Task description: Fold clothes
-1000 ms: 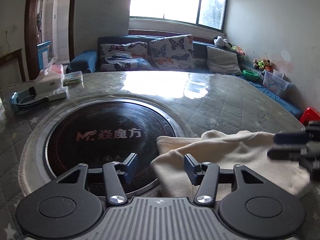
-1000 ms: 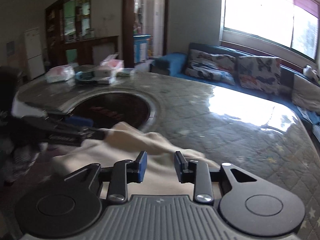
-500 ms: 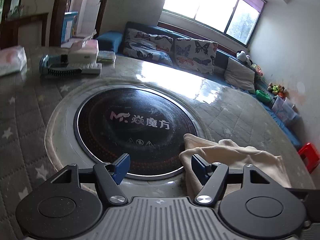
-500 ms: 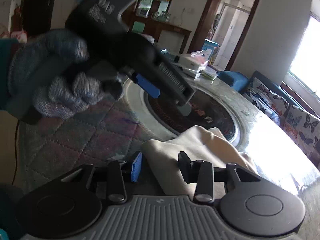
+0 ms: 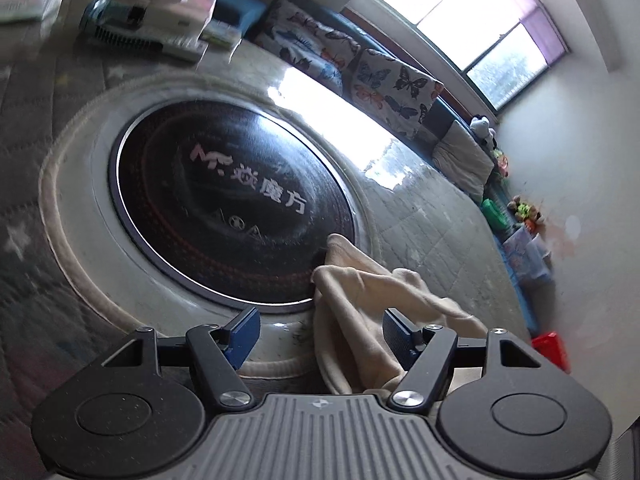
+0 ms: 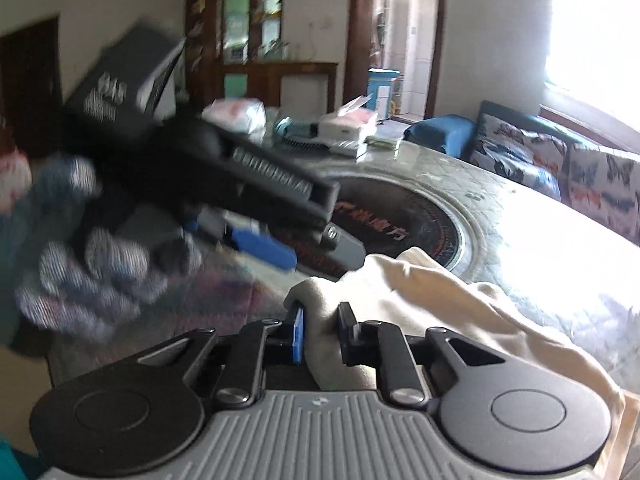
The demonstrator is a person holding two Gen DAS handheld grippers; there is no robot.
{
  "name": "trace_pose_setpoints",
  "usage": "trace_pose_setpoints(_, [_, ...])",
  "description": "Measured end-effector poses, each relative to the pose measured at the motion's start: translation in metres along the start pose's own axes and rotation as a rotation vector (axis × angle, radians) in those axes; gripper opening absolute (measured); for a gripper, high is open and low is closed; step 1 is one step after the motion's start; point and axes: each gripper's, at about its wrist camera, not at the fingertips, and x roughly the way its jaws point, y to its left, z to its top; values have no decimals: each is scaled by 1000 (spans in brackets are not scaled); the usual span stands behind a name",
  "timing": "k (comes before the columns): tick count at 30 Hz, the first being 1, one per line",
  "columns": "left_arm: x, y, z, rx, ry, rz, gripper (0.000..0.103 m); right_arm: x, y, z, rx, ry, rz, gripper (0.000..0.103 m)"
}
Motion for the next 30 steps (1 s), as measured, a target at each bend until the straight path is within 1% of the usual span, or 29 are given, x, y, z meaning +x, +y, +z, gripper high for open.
trace_pose_setpoints(1, [2, 1, 1, -33, 11, -14, 71, -3, -4, 1, 20, -10, 4, 15])
trace_pose_setpoints(6, [14, -5, 0, -117, 36, -28, 70, -15, -13, 3, 60, -45, 15, 15])
trace_pose_setpoints(9, [20, -7, -1, -143, 53, -44, 68, -20, -14, 1, 63, -49, 25, 15])
trace_pose_setpoints(10, [22, -8, -1, -151, 58, -50, 65, -21, -14, 0, 64, -50, 28, 15])
trace_pose_setpoints(11, [24, -8, -2, -160, 64, -55, 52, -22, -14, -1, 65, -51, 31, 15])
trace_pose_setpoints(12, [26, -9, -2, -168, 69, -61, 43, -24, -14, -2, 66, -52, 34, 15])
trace_pose_setpoints(13, [29, -9, -3, -171, 72, -58, 36, -24, -14, -4, 69, -51, 36, 15])
trace_pose_setpoints(14, [31, -8, -4, -174, 79, -53, 24, -25, -14, -5, 72, -51, 37, 15])
trace_pose_setpoints(18, [32, -5, -6, -177, 76, -56, 17, -27, -15, -11, 81, -43, 47, 15])
trace_pose_setpoints(23, [29, -8, -8, -139, 65, -46, 17, -44, -24, -19, 117, -72, 18, 32])
trace_pose_setpoints(25, [28, -13, -9, -114, 58, -37, 17, -54, -33, -24, 144, -81, -30, 33])
trace_pose_setpoints(27, [27, -16, -11, -94, 51, -29, 17, -64, -49, -30, 188, -79, -105, 34])
trace_pose_setpoints(30, [27, -18, -13, -78, 46, -25, 17, -74, -83, -42, 275, -63, -237, 36])
